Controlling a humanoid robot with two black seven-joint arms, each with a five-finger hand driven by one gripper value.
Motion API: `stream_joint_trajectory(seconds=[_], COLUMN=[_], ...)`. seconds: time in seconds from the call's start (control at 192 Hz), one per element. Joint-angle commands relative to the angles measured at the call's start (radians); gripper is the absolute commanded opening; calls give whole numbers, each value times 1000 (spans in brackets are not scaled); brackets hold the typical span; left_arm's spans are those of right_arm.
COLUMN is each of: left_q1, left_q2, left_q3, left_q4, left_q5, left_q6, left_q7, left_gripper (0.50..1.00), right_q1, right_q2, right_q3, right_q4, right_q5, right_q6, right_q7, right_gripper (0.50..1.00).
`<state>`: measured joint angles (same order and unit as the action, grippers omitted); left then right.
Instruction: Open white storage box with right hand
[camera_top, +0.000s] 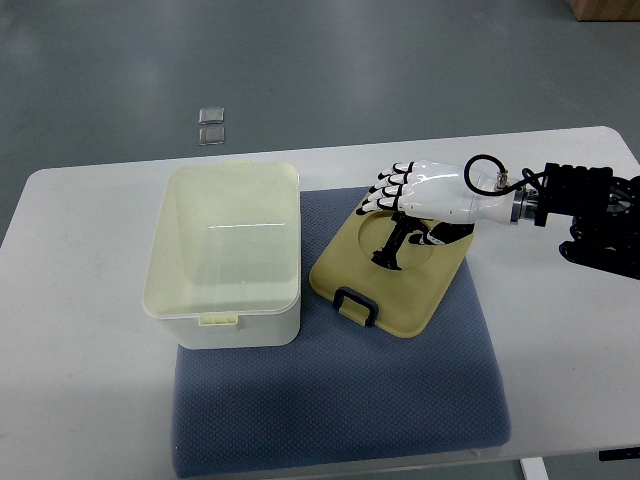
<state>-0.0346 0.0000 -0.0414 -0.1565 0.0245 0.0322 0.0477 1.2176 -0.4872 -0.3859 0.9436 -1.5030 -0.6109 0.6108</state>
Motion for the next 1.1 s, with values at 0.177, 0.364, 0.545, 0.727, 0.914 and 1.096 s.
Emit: stream_joint_trajectory(seconds=[0.177, 0.364, 0.545, 0.727, 0.914, 1.096], left_q1=[1, -1, 1, -1, 1, 1], left_q2=[0, 0, 0, 0, 0, 0], left_q3=[0, 0, 0, 0, 0, 0], left_q4=[0, 0, 0, 0, 0, 0], left_q5=[0, 0, 0, 0, 0, 0], left_q6=[0, 0, 0, 0, 0, 0], left_q7=[0, 0, 0, 0, 0, 0], left_gripper=[1000, 1000, 1000, 1000, 1000, 1000], right_q1=[83, 86, 42, -52, -176, -262], right_q2=[-25, -45, -22, 50, 101, 148], right_q3=[21, 320, 628, 794, 857, 863], right_q4=[0, 6, 6, -5, -5, -12], right_q5=[20, 113, 422, 783, 1037, 1257], right_q6=[0, 221, 576, 652, 645, 643], right_q7=[0, 0, 0, -161, -292, -390], right_gripper=[891, 891, 891, 891, 893, 895])
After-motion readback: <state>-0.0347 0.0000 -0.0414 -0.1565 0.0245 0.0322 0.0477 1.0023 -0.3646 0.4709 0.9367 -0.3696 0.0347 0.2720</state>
